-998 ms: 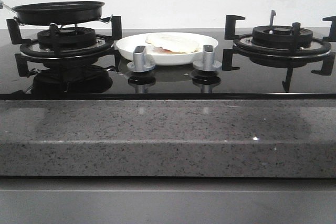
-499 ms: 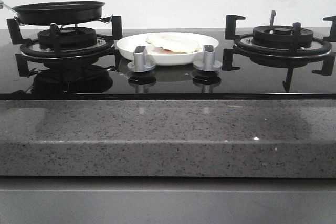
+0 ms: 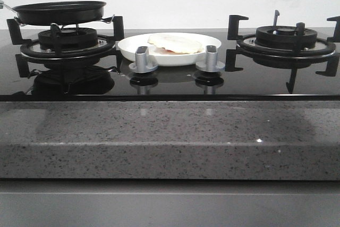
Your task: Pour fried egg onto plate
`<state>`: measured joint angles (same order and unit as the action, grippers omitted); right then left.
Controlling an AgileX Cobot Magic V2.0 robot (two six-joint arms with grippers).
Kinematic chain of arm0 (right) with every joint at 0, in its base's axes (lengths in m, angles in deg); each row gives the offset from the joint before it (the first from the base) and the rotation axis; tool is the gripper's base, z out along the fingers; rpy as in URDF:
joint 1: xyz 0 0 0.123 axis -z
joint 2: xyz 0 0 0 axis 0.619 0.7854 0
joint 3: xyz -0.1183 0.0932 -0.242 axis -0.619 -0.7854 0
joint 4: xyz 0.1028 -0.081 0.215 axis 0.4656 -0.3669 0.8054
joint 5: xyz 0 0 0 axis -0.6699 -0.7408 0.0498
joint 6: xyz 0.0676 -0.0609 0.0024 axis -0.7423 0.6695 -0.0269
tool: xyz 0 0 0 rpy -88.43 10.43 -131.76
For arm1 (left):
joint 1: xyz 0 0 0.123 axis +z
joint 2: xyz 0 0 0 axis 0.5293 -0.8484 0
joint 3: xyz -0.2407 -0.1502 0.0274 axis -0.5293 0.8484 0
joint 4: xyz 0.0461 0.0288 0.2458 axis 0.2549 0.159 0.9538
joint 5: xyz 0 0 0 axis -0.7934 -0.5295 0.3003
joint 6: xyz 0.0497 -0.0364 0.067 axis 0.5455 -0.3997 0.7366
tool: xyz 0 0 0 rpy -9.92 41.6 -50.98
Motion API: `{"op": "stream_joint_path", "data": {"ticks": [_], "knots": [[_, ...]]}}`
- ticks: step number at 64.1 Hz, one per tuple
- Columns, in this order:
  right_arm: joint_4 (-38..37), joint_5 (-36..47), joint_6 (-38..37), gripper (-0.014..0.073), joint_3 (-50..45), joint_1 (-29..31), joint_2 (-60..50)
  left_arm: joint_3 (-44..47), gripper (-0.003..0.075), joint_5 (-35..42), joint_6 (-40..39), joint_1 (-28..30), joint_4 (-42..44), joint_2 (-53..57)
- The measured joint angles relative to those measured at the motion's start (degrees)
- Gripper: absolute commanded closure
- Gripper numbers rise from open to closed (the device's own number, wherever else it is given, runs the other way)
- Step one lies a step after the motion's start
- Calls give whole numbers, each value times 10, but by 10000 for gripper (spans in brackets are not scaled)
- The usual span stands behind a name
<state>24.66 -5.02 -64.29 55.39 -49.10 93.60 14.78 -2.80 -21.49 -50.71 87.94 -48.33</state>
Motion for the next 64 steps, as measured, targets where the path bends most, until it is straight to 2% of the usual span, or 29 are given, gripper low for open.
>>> {"op": "stream_joint_path", "data": {"ticks": [18,28,36,48,57,64], "knots": [[0,0,0,662,0,0,0,0,741,0,0,0,0,0],[0,0,0,662,0,0,0,31,741,78,0,13,26,29],[0,0,0,662,0,0,0,101,741,175,0,55,28,103],[0,0,0,662,0,0,0,252,741,316,0,112,30,234],[0,0,0,662,0,0,0,367,741,360,0,145,31,326],[0,0,0,662,0,0,0,452,741,364,0,160,27,394]]}}
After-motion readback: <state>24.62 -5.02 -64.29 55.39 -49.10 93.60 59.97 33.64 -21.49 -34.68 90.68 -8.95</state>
